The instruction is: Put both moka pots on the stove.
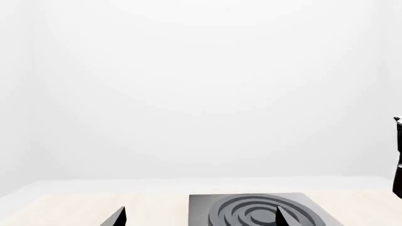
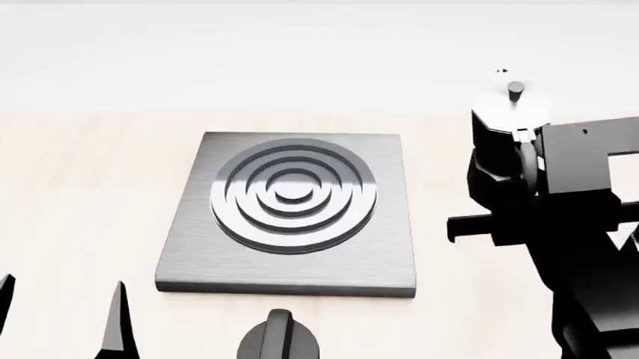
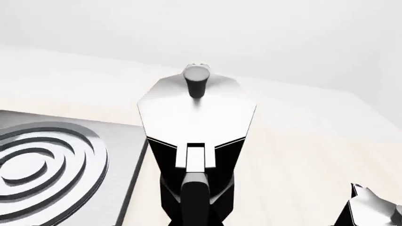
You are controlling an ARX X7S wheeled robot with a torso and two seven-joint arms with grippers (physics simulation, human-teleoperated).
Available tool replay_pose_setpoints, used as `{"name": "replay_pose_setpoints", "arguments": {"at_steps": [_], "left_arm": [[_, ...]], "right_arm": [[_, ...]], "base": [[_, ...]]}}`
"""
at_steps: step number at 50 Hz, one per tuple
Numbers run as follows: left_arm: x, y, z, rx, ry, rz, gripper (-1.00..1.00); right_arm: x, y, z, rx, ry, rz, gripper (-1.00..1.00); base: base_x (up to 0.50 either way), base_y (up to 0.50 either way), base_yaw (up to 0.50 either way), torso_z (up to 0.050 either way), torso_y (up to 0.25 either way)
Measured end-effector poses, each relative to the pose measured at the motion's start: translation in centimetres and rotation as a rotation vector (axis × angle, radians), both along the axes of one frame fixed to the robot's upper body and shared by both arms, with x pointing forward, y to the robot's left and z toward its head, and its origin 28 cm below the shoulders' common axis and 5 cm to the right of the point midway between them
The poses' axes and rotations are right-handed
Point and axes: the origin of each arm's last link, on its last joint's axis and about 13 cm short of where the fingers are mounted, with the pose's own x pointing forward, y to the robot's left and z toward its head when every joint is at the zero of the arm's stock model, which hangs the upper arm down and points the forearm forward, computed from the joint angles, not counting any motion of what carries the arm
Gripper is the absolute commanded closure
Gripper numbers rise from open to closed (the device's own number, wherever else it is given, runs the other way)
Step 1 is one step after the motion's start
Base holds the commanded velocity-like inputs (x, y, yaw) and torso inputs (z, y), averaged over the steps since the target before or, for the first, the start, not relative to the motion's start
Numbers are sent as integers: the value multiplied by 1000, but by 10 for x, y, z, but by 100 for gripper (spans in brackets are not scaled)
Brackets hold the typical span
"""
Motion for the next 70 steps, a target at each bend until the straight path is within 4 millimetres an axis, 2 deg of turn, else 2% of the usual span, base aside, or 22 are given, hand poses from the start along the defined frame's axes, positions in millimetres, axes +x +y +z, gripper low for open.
{"name": "replay_pose_setpoints", "arguments": {"at_steps": [16, 34, 45, 57, 70], "left_arm": [[-4, 0, 0, 5, -2, 1, -100], [-7, 1, -1, 4, 1, 4, -100], [-9, 1, -2, 13, 5, 4, -100], [-10, 0, -1, 25, -1, 0, -100], [-12, 0, 2, 29, -13, -5, -100]], "right_arm": [[20, 25, 14, 31, -53, 76, 100], [50, 62, 31, 79, -79, 184, 100], [68, 88, 35, 113, -85, 241, 100], [77, 114, 36, 139, -99, 300, 100], [77, 135, 33, 152, -114, 351, 100]], "base": [[0, 0, 0, 0, 1], [0, 0, 0, 0, 1], [0, 0, 0, 0, 1], [0, 0, 0, 0, 2], [0, 0, 0, 0, 1]]}}
